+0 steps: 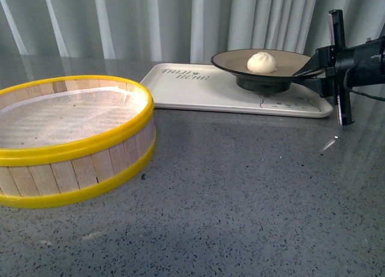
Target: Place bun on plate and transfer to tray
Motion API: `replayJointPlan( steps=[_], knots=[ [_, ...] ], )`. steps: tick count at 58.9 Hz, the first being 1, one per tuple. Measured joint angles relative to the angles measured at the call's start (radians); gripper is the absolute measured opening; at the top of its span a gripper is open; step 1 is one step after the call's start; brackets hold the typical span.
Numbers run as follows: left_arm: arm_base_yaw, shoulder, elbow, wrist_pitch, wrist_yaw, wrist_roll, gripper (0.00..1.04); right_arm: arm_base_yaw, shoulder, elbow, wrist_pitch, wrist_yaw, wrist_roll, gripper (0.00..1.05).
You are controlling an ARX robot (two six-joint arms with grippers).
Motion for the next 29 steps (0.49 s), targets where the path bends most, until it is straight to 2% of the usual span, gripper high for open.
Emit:
replayJointPlan(
  steps=[29],
  knots=[
    [0.0, 0.0, 0.0, 0.0, 0.0, 0.0, 0.98, 0.007, 0.028, 0.015, -0.004, 0.004, -0.028, 0.03]
  ],
)
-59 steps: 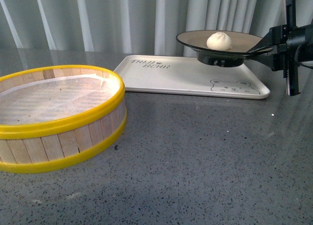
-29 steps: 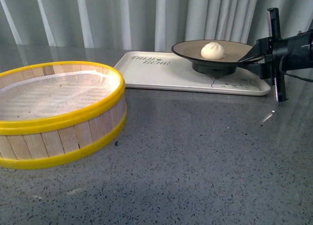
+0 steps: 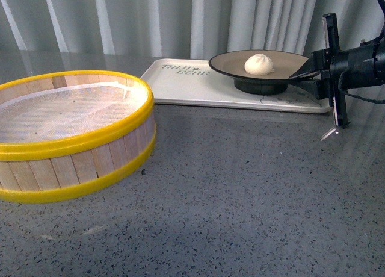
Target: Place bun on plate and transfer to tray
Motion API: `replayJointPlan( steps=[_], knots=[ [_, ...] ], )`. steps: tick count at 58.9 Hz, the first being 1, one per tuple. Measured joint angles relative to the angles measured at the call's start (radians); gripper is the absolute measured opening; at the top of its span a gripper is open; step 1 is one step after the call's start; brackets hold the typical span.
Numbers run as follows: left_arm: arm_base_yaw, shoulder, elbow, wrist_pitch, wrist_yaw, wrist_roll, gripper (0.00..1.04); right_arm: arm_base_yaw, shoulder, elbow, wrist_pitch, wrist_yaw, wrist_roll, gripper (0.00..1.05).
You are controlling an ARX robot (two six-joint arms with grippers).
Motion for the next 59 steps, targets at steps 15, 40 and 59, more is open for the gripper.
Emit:
replayJointPlan(
  steps=[15, 40, 59],
  knots=[
    [0.0, 0.0, 0.0, 0.0, 0.0, 0.0, 0.98, 0.0, 0.0, 0.006, -0.003, 0.002, -0.003, 0.27],
    [0.0, 0.0, 0.0, 0.0, 0.0, 0.0, 0.98, 0.001, -0.191, -0.137, 0.008, 0.118, 0.002, 0.96],
    [0.0, 0.0, 0.0, 0.0, 0.0, 0.0, 0.98, -0.114, -0.556, -0.456, -0.085, 0.282, -0.098, 0.96]
  ],
)
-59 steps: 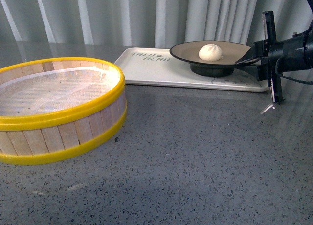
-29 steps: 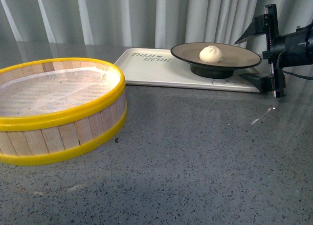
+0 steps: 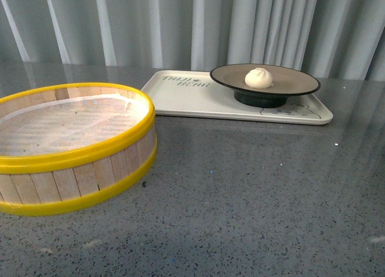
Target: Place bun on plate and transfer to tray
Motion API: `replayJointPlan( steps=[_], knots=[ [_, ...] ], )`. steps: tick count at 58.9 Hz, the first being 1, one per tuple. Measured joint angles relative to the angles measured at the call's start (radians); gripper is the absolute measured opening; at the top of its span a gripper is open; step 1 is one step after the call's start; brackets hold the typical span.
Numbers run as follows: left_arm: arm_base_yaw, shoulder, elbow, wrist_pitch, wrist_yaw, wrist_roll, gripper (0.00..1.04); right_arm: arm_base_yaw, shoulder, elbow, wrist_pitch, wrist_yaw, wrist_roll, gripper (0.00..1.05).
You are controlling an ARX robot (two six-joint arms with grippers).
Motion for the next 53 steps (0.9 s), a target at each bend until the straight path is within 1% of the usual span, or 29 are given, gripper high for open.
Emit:
replayJointPlan(
  steps=[2, 4, 5, 9, 12, 15, 16, 19, 20, 21, 22, 23, 24, 25, 26, 28, 29, 33, 34, 37, 38, 42, 43, 47, 48, 53],
  knots=[
    [0.0, 0.0, 0.0, 0.0, 0.0, 0.0, 0.98, -0.03, -0.034, -0.019, 0.004, 0.029, -0.027, 0.96],
    [0.0, 0.0, 0.0, 0.0, 0.0, 0.0, 0.98, -0.075, -0.079, -0.041, 0.017, 0.064, -0.09, 0.96],
    [0.0, 0.0, 0.0, 0.0, 0.0, 0.0, 0.98, -0.086, -0.089, -0.046, 0.021, 0.068, -0.097, 0.96],
    [0.0, 0.0, 0.0, 0.0, 0.0, 0.0, 0.98, -0.166, -0.16, -0.079, 0.059, 0.08, -0.212, 0.96],
    [0.0, 0.0, 0.0, 0.0, 0.0, 0.0, 0.98, -0.209, -0.2, -0.103, 0.085, 0.096, -0.282, 0.96],
    [0.0, 0.0, 0.0, 0.0, 0.0, 0.0, 0.98, -0.264, -0.258, -0.149, 0.142, 0.106, -0.386, 0.96],
    [0.0, 0.0, 0.0, 0.0, 0.0, 0.0, 0.98, -0.287, -0.286, -0.174, 0.175, 0.115, -0.46, 0.96],
    [0.0, 0.0, 0.0, 0.0, 0.0, 0.0, 0.98, -0.317, -0.33, -0.218, 0.237, 0.118, -0.572, 0.96],
    [0.0, 0.0, 0.0, 0.0, 0.0, 0.0, 0.98, -0.329, -0.346, -0.235, 0.259, 0.091, -0.624, 0.96],
    [0.0, 0.0, 0.0, 0.0, 0.0, 0.0, 0.98, -0.345, -0.365, -0.253, 0.27, 0.031, -0.672, 0.93],
    [0.0, 0.0, 0.0, 0.0, 0.0, 0.0, 0.98, -0.352, -0.376, -0.262, 0.274, -0.004, -0.718, 0.91],
    [0.0, 0.0, 0.0, 0.0, 0.0, 0.0, 0.98, -0.359, -0.401, -0.285, 0.28, -0.067, -0.782, 0.87],
    [0.0, 0.0, 0.0, 0.0, 0.0, 0.0, 0.98, -0.361, -0.413, -0.297, 0.281, -0.08, -0.797, 0.86],
    [0.0, 0.0, 0.0, 0.0, 0.0, 0.0, 0.98, -0.362, -0.457, -0.341, 0.283, -0.168, -0.888, 0.8],
    [0.0, 0.0, 0.0, 0.0, 0.0, 0.0, 0.98, -0.359, -0.489, -0.374, 0.283, -0.205, -0.943, 0.77],
    [0.0, 0.0, 0.0, 0.0, 0.001, 0.0, 0.98, -0.34, -0.574, -0.457, 0.277, -0.232, -1.062, 0.68],
    [0.0, 0.0, 0.0, 0.0, 0.001, 0.0, 0.98, -0.325, -0.624, -0.504, 0.272, -0.23, -1.104, 0.63],
    [0.0, 0.0, 0.0, 0.0, -0.001, 0.0, 0.98, -0.279, -0.764, -0.638, 0.269, -0.193, -1.177, 0.46],
    [0.0, 0.0, 0.0, 0.0, -0.001, 0.0, 0.98, -0.271, -0.785, -0.659, 0.272, -0.185, -1.184, 0.44],
    [0.0, 0.0, 0.0, 0.0, 0.0, 0.0, 0.98, -0.237, -0.855, -0.758, 0.32, -0.145, -1.207, 0.3],
    [0.0, 0.0, 0.0, 0.0, 0.0, 0.0, 0.98, -0.235, -0.857, -0.764, 0.325, -0.145, -1.207, 0.29],
    [0.0, 0.0, 0.0, 0.0, 0.0, 0.0, 0.98, -0.202, -0.869, -0.859, 0.414, -0.107, -1.216, 0.16],
    [0.0, 0.0, 0.0, 0.0, 0.0, 0.0, 0.98, -0.2, -0.87, -0.865, 0.42, -0.103, -1.217, 0.15],
    [0.0, 0.0, 0.0, 0.0, 0.0, 0.0, 0.98, -0.168, -0.881, -0.929, 0.43, -0.068, -1.222, 0.03],
    [0.0, 0.0, 0.0, 0.0, 0.0, 0.0, 0.98, -0.163, -0.884, -0.935, 0.426, -0.064, -1.224, 0.01],
    [0.0, 0.0, 0.0, 0.0, 0.0, 0.0, 0.98, -0.124, -0.935, -0.96, 0.394, -0.033, -1.228, 0.02]
  ],
)
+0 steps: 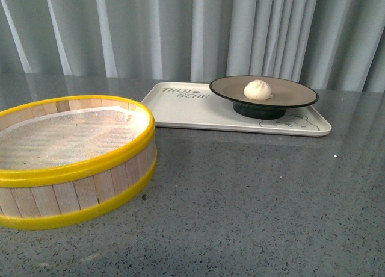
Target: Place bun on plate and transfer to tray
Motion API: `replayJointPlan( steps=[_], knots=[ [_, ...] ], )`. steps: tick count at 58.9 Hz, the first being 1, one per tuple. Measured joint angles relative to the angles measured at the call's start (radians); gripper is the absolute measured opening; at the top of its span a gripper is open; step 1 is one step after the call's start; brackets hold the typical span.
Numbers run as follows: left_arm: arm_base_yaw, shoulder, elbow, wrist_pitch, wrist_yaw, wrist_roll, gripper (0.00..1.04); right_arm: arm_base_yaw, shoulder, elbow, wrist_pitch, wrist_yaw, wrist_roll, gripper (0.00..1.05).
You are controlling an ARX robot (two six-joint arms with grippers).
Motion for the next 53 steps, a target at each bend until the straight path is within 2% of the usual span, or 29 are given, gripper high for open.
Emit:
replayJointPlan(
  steps=[19, 23, 27, 53],
  knots=[
    [0.0, 0.0, 0.0, 0.0, 0.0, 0.0, 0.98, 0.122, -0.178, -0.054, -0.097, 0.124, -0.002, 0.02],
    [0.0, 0.0, 0.0, 0.0, 0.0, 0.0, 0.98, 0.189, -0.225, -0.054, -0.139, 0.212, -0.002, 0.02],
    [0.0, 0.0, 0.0, 0.0, 0.0, 0.0, 0.98, 0.22, -0.258, -0.054, -0.166, 0.214, -0.003, 0.02],
    [0.0, 0.0, 0.0, 0.0, 0.0, 0.0, 0.98, 0.229, -0.408, -0.054, -0.315, 0.222, -0.003, 0.02]
  ],
)
